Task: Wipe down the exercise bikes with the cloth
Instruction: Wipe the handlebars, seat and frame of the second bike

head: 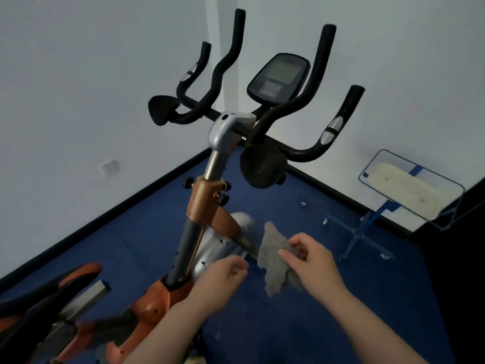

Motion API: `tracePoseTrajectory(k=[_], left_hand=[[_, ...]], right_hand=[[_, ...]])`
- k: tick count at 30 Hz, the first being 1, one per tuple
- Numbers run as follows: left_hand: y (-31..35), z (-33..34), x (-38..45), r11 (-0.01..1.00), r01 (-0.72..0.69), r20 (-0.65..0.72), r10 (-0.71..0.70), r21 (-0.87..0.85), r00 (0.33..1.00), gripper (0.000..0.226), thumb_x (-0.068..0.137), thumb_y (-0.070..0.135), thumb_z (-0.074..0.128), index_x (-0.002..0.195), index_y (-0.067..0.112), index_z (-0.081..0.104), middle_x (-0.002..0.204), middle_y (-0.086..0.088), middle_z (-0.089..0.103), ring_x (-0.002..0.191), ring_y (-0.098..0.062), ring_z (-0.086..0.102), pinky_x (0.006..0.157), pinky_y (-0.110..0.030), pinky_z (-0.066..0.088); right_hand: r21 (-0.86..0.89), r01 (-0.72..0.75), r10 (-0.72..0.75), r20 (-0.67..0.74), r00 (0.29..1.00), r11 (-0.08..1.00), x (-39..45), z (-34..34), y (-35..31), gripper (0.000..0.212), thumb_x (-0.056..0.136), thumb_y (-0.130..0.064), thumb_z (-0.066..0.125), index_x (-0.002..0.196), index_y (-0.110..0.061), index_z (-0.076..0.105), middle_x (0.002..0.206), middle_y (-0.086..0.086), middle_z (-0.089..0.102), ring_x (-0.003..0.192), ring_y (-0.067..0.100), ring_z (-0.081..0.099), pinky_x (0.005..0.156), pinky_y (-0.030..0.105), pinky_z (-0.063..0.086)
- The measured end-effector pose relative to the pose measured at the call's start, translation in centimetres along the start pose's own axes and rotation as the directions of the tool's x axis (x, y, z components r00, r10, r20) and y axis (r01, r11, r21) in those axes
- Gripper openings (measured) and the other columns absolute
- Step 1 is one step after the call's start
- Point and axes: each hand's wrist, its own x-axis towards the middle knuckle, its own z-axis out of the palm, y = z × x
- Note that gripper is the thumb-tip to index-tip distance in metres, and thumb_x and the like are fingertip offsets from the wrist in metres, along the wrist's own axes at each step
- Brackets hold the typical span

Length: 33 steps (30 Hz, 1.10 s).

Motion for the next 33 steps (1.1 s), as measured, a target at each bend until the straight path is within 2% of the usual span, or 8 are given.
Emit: tracePoseTrajectory(k=[9,14,17,19,22,26,28,33], left_hand=[[4.7,-6.6,5.3,0.952,-0.254,-0.326,0.188,-0.17,0.926,0.023,0.096,0.019,0.059,0.096,0.041,0.064,0.096,0.036,0.059,0.087,0.01,0.059,0.069,-0.008,0.049],[6.8,-11.6,9.1,0.927,-0.34,-0.447,0.239,-0.161,0.862,0.02,0.097,0.029,0.055,0.099,0.046,0.063,0.089,0.018,0.067,0.085,-0.005,0.066,0.072,-0.034,0.057],[8.4,-13.9,11.9,0.881,-0.439,-0.455,0.321,-0.18,0.831,0.02,0.098,0.024,0.054,0.097,0.042,0.062,0.088,0.021,0.065,0.08,0.002,0.063,0.066,-0.016,0.049],[9.5,-14.6,13.5,0.863,-0.475,-0.409,0.376,-0.173,0.831,0.017,0.098,0.018,0.055,0.1,0.033,0.063,0.088,0.017,0.065,0.081,0.004,0.06,0.065,-0.009,0.044],[9.7,-14.6,15.2,0.846,-0.499,-0.261,0.448,-0.185,0.855,0.017,0.099,0.015,0.054,0.097,0.031,0.062,0.091,0.014,0.066,0.085,0.007,0.059,0.071,-0.008,0.044],[8.7,-14.0,16.2,0.798,-0.519,-0.228,0.468,-0.305,0.854,0.018,0.095,0.018,0.061,0.091,0.036,0.061,0.088,0.017,0.066,0.084,0.006,0.06,0.073,-0.011,0.047],[8.4,-13.7,16.5,0.773,-0.525,-0.238,0.468,-0.355,0.851,0.019,0.091,0.017,0.067,0.09,0.036,0.062,0.084,0.019,0.066,0.082,0.005,0.06,0.071,-0.011,0.047],[7.5,-13.9,16.9,0.735,-0.485,-0.178,0.46,-0.474,0.87,0.021,0.092,0.009,0.066,0.105,0.025,0.07,0.1,0.007,0.07,0.092,-0.008,0.067,0.083,-0.028,0.056]], right_hand=[[0.301,0.173,-0.028,-0.43,0.903,0.938,2.4,-1.3,-6.4,0.01,0.087,-0.035,0.068,0.084,-0.03,0.061,0.082,-0.013,0.067,0.074,0.005,0.064,0.063,0.024,0.053],[0.327,0.346,-0.06,-0.646,0.761,0.879,6.1,-1.3,-11.9,0.015,0.087,-0.04,0.068,0.09,-0.028,0.06,0.083,-0.009,0.065,0.076,0.005,0.063,0.064,0.017,0.051],[0.2,0.286,-0.119,-0.586,0.801,0.937,9.3,0.2,-14.3,0.013,0.094,-0.046,0.055,0.091,-0.033,0.059,0.083,-0.019,0.064,0.079,-0.002,0.061,0.062,0.011,0.044],[-0.123,0.131,-0.176,-0.508,0.843,0.984,11.2,1.7,-14.2,0.014,0.098,-0.042,0.05,0.092,-0.035,0.061,0.085,-0.019,0.063,0.08,0.0,0.059,0.062,0.017,0.04],[-0.566,-0.046,-0.273,-0.465,0.842,0.823,13.0,3.3,-13.4,0.015,0.093,-0.045,0.054,0.089,-0.032,0.058,0.088,-0.013,0.059,0.081,0.01,0.055,0.067,0.026,0.039],[-0.609,-0.2,-0.262,-0.583,0.77,0.767,15.0,3.8,-13.5,0.037,0.091,-0.06,0.029,0.101,-0.033,0.053,0.104,-0.01,0.052,0.101,0.014,0.047,0.089,0.034,0.037],[-0.636,-0.212,-0.247,-0.554,0.795,0.742,15.6,4.5,-13.7,0.046,0.095,-0.055,0.018,0.116,-0.033,0.053,0.117,-0.01,0.055,0.113,0.015,0.049,0.102,0.037,0.034],[-0.682,-0.311,-0.248,-0.59,0.768,0.662,14.5,6.1,-13.0,0.04,0.101,-0.04,0.033,0.13,-0.027,0.057,0.122,-0.003,0.06,0.111,0.019,0.056,0.086,0.037,0.044]])
